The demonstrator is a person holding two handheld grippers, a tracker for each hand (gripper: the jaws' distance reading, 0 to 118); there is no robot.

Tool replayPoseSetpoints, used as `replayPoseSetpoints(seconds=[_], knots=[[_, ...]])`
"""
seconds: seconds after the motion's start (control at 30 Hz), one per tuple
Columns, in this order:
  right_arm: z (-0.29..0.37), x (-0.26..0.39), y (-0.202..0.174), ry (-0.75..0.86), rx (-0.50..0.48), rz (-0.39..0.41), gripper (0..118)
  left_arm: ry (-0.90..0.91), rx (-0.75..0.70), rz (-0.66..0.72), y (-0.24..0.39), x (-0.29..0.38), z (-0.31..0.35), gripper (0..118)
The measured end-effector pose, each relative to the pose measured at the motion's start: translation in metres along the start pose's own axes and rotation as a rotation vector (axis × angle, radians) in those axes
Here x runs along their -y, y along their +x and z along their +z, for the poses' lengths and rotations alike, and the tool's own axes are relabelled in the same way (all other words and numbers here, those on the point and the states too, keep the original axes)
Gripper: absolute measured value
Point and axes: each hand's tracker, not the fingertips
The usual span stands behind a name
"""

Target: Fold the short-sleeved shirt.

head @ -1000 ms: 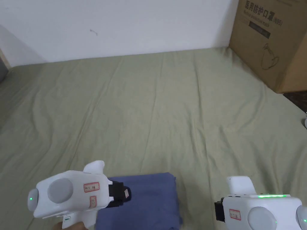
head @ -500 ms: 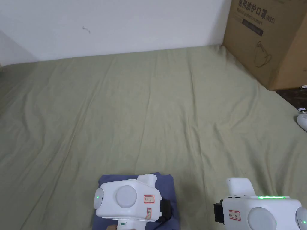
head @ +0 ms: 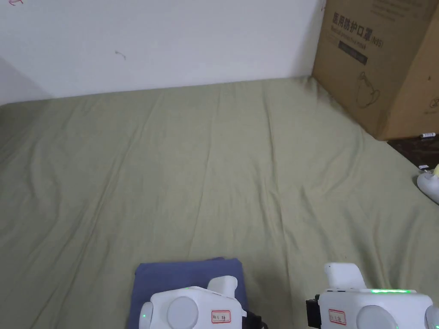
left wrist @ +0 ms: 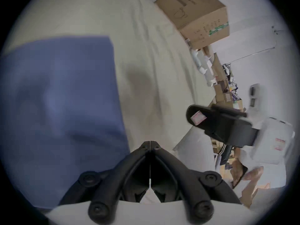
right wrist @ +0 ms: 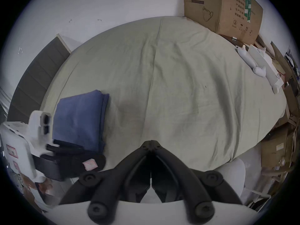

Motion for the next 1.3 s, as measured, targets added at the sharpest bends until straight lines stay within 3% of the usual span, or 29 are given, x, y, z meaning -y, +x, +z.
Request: replayPoseSetpoints(seconds=[0.17, 0.37, 0.43, 0.53, 0.6, 0.67, 0.7, 0.77, 0.93, 0.97, 1.0, 1.03, 1.07, 1.1, 1.3], knots=[[0.015, -0.018, -0.021, 0.041, -0.063, 0.025, 0, 0.189, 0.04, 0.057, -0.024, -0.013, 0.078, 0], [0.022, -0.056, -0.086, 0.102, -0.208, 0.152, 0, 0.355, -0.002, 0.231, -0.097, 0.008, 0.154, 0], [0.012, -0.064, -0.11, 0.084, -0.263, 0.182, 0, 0.376, -0.019, 0.284, -0.117, 0.024, 0.169, 0], [-0.024, -0.065, -0.136, -0.003, -0.344, 0.167, 0, 0.41, -0.031, 0.349, -0.144, 0.047, 0.186, 0], [-0.06, -0.058, -0.148, -0.08, -0.307, 0.177, 0, 0.439, -0.04, 0.398, -0.157, 0.06, 0.195, 0], [-0.093, -0.047, -0.159, -0.159, -0.178, 0.232, 0, 0.456, 0.008, 0.436, -0.166, 0.068, 0.199, 0], [-0.104, -0.041, -0.16, -0.169, -0.194, 0.252, 0, 0.457, 0.009, 0.439, -0.169, 0.071, 0.2, 0], [-0.099, -0.042, -0.159, -0.14, -0.213, 0.181, 0, 0.442, 0.003, 0.415, -0.171, 0.073, 0.199, 0], [-0.095, -0.047, -0.157, -0.154, -0.225, 0.217, 0, 0.384, 0.078, 0.382, -0.184, 0.066, 0.186, 2], [-0.095, -0.047, -0.157, -0.154, -0.226, 0.21, 0, 0.376, 0.171, 0.383, -0.183, 0.062, 0.18, 15], [-0.096, -0.047, -0.157, -0.155, -0.228, 0.201, 0, 0.367, 0.208, 0.381, -0.184, 0.057, 0.176, 36], [-0.096, -0.047, -0.157, -0.156, -0.229, 0.197, 0, 0.357, 0.216, 0.391, -0.183, 0.052, 0.171, 63], [-0.096, -0.047, -0.156, -0.156, -0.23, 0.195, 0, 0.346, 0.198, 0.392, -0.186, 0.047, 0.165, 98], [-0.096, -0.048, -0.155, -0.156, -0.232, 0.193, 0, 0.322, 0.185, 0.387, -0.187, 0.041, 0.158, 115], [-0.096, -0.048, -0.153, -0.161, -0.243, 0.184, 0, 0.266, 0.247, 0.43, -0.207, 0.012, 0.133, 118]])
